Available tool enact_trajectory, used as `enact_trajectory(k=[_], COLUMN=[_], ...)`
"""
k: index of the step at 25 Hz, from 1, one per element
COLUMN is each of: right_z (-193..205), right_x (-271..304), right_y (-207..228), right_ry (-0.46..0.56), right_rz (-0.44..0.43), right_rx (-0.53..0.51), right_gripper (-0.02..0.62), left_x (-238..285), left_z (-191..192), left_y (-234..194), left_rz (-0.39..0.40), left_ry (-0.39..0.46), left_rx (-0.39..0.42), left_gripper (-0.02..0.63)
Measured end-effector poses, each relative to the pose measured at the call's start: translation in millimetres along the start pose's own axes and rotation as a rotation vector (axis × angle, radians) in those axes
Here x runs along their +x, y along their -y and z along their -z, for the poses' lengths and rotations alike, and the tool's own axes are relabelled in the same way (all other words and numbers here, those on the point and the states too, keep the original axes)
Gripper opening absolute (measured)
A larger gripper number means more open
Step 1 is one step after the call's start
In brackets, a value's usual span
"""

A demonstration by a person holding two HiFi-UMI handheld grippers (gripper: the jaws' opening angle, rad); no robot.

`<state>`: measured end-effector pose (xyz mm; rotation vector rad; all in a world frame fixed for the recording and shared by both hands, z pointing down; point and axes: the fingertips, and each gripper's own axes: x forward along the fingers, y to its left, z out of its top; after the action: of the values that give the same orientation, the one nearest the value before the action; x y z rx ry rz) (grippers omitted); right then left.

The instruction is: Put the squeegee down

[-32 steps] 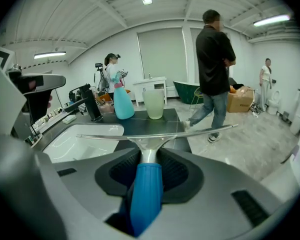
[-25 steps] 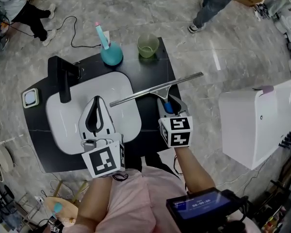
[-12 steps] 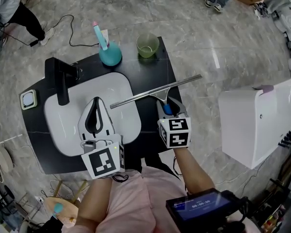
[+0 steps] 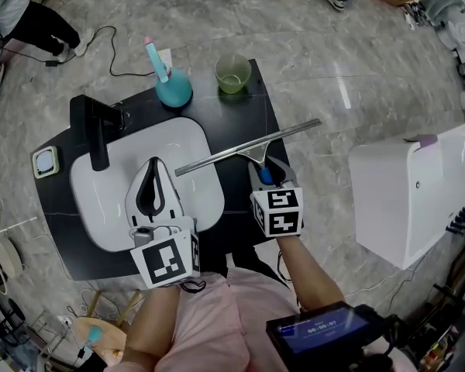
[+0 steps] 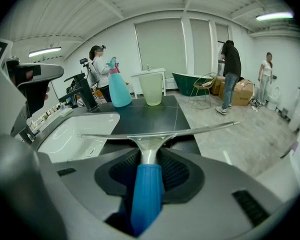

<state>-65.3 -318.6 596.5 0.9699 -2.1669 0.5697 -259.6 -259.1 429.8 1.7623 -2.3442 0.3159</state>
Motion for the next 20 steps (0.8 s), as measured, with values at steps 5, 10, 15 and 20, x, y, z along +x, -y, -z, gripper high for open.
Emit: enact_trajectory(k=[5,10,15,20], right_z=[1.0,-8.8,-44.7,-96.6], right_x=[0.5,-8.9,-45.1,-110.2], right_y=[-3.3,-5.1,-10.0,-17.4], right_ry=[-0.007,0.030,0.149,0.339], right_rz=[-0.025,-0.023,-0.037,-0.056], right_rx=[0.004,-0.002,-0.011,-0.039], right_gripper=[0.181,0.190,0.183,0.146], left_x=[-4.6,-10.9,-26.6,-54.5], left_z=[-4.3,-15.1,-41.3,-80.7], left_y=[2.6,3.6,16.9,40.8], left_rz=[0.003,0.001,0.013,0.035], left_ry=[0.011,0.042,0.105,0.196], left_rx=[0.003,0.007,0.012,0.027], left_gripper=[0.009,0.009,0.009,0.009])
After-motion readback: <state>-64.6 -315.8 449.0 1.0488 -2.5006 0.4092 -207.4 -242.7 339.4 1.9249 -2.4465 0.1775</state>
